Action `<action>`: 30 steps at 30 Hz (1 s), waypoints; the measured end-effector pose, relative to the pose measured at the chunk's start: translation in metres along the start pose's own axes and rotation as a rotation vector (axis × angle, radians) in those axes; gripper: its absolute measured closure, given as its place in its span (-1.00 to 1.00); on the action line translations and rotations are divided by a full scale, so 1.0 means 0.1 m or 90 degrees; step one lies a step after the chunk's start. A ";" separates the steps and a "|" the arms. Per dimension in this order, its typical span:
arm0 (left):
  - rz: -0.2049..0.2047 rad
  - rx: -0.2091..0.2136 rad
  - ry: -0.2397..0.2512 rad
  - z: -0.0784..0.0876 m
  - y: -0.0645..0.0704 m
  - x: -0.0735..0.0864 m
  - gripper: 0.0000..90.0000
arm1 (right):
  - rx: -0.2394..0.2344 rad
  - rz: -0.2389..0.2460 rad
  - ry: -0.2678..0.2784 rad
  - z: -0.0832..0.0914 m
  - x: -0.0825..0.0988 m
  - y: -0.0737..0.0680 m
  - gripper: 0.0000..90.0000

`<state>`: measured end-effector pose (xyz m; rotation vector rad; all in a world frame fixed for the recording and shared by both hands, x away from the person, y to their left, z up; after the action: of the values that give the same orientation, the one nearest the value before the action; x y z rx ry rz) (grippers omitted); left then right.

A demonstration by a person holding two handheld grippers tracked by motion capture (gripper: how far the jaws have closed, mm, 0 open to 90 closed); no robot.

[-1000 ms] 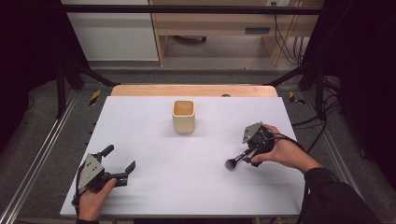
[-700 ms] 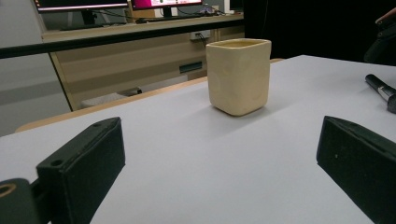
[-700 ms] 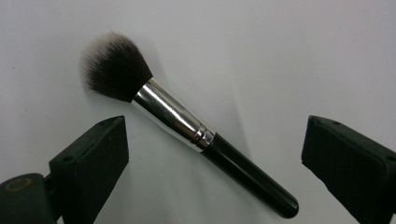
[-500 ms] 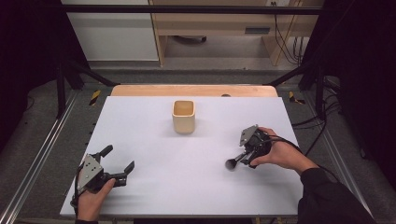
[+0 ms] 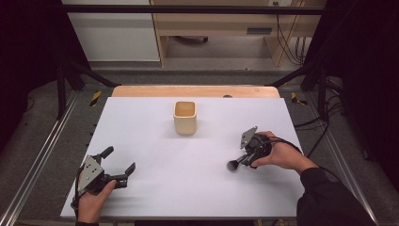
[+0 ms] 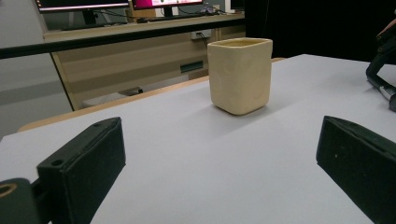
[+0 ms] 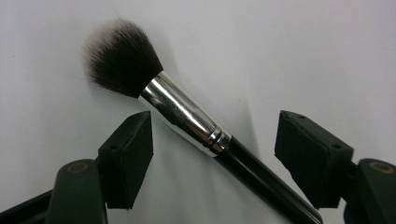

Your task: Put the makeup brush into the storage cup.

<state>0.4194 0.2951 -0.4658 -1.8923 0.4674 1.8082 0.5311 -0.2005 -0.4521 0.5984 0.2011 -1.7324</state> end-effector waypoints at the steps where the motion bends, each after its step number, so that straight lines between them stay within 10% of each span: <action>1: 0.000 -0.001 0.001 0.00 0.00 0.00 -0.98 | -0.003 -0.003 -0.003 -0.01 0.00 0.00 -0.34; 30: -0.002 -0.001 0.000 0.00 0.00 0.00 -0.97 | -0.053 -0.018 -0.032 -0.05 0.02 -0.01 0.22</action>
<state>0.4191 0.2948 -0.4655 -1.8935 0.4633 1.8075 0.5311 -0.1998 -0.4573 0.4934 0.2462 -1.7562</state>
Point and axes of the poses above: each handheld gripper's, and its own axes: z roughly backward along the jaws, x roughly out of its underside, y roughly to its right, the point moved 1 cm from there along -z, roughly forward along the jaws, and after that the axes turned 8 degrees about y, right-handed, at the moved point
